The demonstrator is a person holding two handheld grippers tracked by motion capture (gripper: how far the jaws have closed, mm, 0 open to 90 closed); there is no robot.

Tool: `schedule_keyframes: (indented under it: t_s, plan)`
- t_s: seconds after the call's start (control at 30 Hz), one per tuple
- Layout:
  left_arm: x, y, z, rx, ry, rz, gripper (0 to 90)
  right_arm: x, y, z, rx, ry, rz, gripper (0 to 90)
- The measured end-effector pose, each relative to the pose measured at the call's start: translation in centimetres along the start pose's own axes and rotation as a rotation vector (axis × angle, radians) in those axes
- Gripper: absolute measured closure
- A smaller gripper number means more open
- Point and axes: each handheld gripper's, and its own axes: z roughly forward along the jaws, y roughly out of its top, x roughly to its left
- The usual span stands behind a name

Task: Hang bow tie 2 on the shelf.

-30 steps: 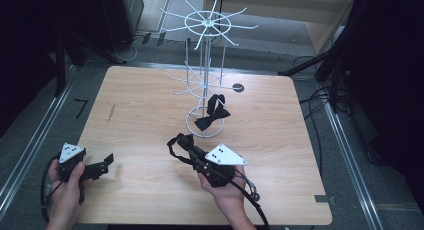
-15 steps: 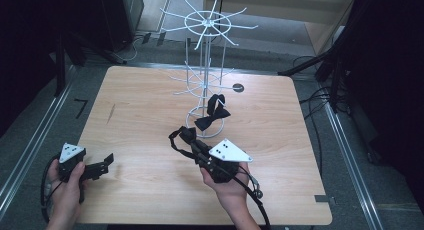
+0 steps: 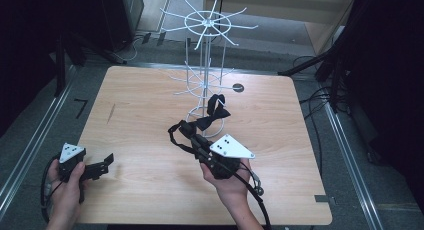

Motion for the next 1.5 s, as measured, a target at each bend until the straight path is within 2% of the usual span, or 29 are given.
schedule_keyframes:
  t_s: [0.73, 1.5]
  plan:
    - [0.0, 0.0, 0.0, -0.007, 0.002, -0.003, 0.0, -0.4, 1.1, -0.3, -0.032, -0.015, 0.009, 79.0]
    - [0.0, 0.0, 0.0, -0.008, 0.003, -0.005, 0.0, -0.6, 2.8, -0.7, -0.074, -0.025, -0.002, 79.0]
